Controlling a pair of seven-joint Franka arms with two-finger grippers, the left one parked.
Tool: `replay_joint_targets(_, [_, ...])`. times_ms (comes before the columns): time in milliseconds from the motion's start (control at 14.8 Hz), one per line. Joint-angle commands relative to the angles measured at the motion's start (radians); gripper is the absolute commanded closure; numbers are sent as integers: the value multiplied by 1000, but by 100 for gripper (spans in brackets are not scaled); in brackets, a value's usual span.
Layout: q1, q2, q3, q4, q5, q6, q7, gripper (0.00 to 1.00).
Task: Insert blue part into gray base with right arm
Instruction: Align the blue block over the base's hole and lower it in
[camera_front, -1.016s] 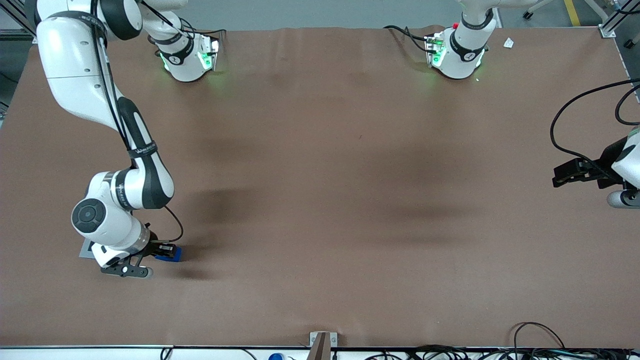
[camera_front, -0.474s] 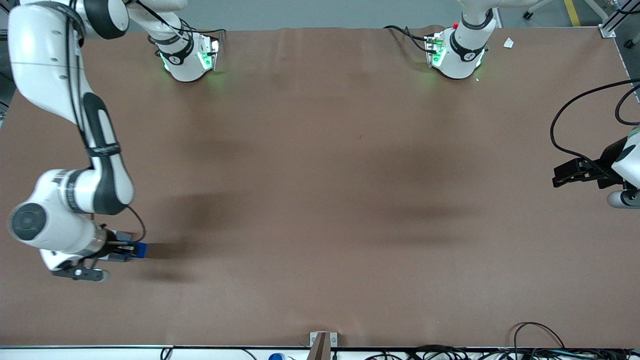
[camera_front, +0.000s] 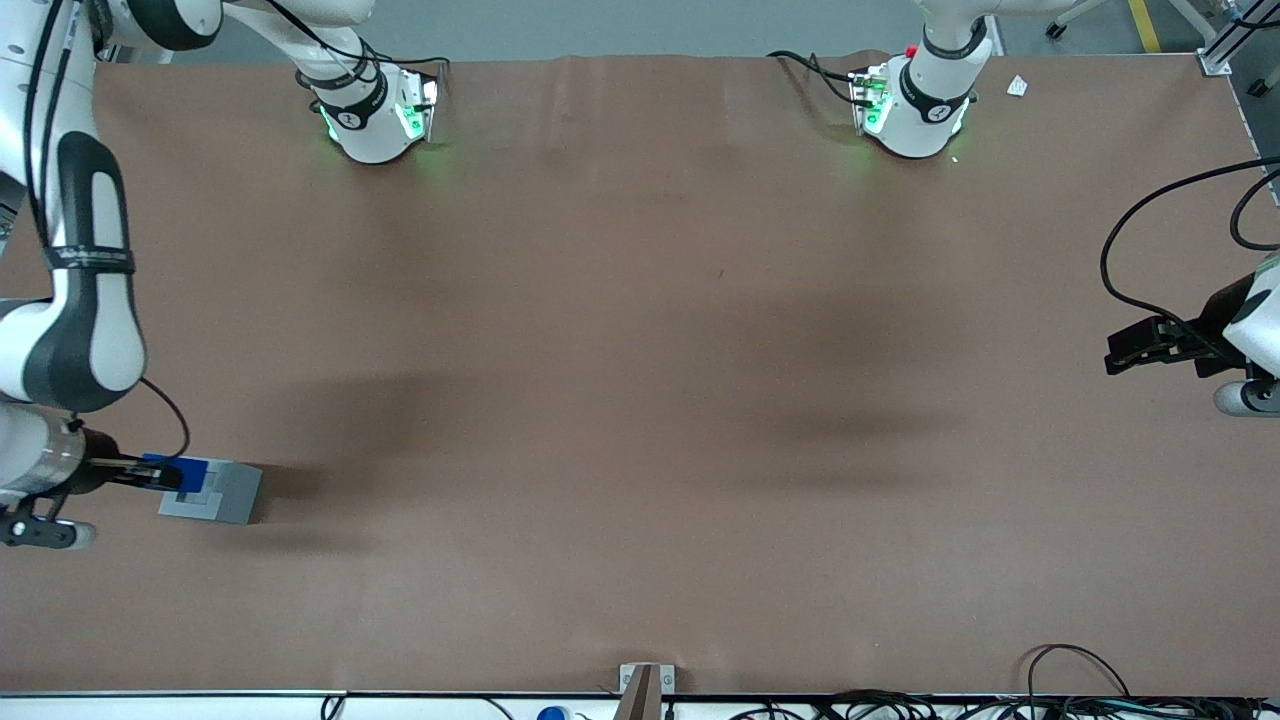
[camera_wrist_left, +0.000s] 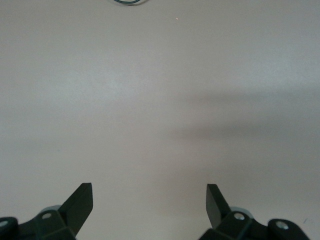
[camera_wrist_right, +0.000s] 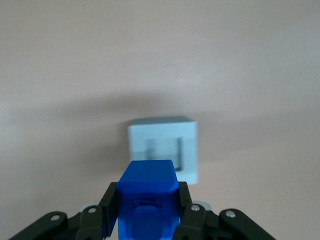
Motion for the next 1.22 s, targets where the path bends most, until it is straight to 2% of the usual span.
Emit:
replay_joint_targets(0, [-31, 37, 19, 4, 4, 58, -24, 100])
replay_joint_targets(677, [-31, 81, 22, 1, 14, 91, -50, 100])
replay_joint_targets(1151, [-39, 78, 24, 3, 19, 52, -75, 100])
